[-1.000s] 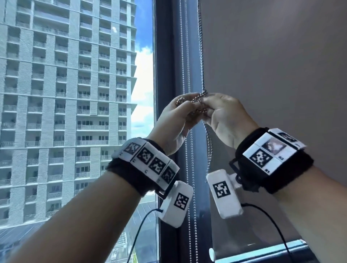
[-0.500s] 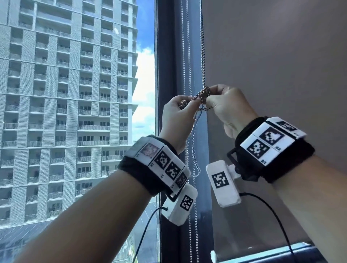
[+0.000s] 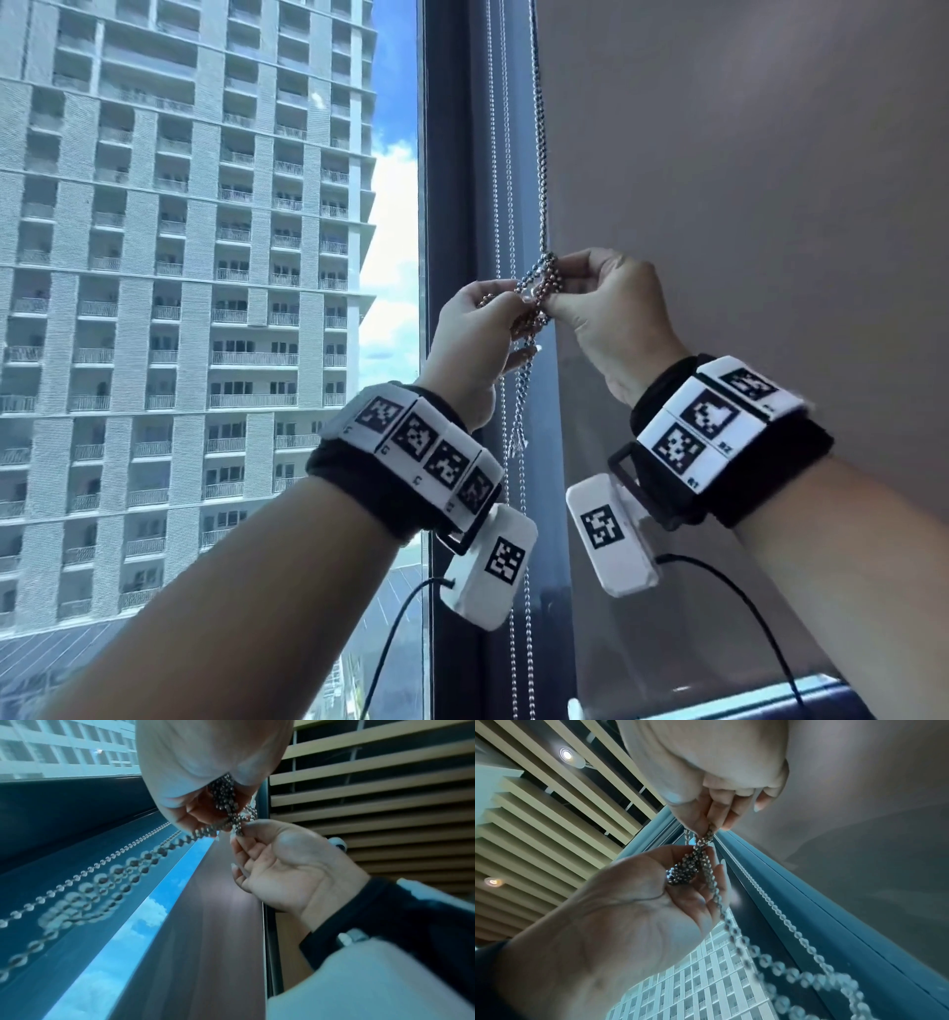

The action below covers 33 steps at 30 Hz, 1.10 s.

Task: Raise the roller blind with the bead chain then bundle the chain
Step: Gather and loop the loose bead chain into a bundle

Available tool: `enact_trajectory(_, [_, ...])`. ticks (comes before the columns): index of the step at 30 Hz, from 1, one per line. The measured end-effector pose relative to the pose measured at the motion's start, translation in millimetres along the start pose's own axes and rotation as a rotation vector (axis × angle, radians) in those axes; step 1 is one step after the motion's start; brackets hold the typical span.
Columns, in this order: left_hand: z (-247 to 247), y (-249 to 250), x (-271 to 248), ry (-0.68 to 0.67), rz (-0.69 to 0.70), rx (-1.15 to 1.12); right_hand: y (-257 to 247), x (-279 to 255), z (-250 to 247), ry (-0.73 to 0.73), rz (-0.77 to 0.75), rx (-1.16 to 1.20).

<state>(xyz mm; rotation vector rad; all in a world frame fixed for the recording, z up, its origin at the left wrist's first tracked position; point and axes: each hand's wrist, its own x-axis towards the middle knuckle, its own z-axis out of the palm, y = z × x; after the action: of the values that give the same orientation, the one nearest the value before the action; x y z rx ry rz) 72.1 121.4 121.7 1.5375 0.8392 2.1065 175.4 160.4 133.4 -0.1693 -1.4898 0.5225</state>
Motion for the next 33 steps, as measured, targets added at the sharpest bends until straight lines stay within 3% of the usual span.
enact_trajectory(5, [2.1, -1.1, -1.6, 0.017, 0.051, -0.028, 0.5, -3.1, 0.8, 0.059, -0.035, -0.054])
enact_trajectory(14, [0.4, 8.9, 5.1, -0.123, -0.270, -0.114, 7.1, -2.9, -4.8, 0.063, -0.139, -0.274])
enact_trajectory(18, [-2.9, 13.8, 2.9, -0.228, -0.254, -0.034, 5.0, -3.3, -8.8, 0.026, -0.224, -0.380])
enact_trajectory(25, [-14.4, 15.2, 9.9, -0.299, -0.273, -0.039, 10.5, 5.6, -15.3, -0.055, -0.516, -0.764])
enact_trajectory(33, [-19.6, 20.1, 7.1, -0.460, -0.229, -0.041, 8.3, 3.9, -20.7, -0.034, -0.662, -0.863])
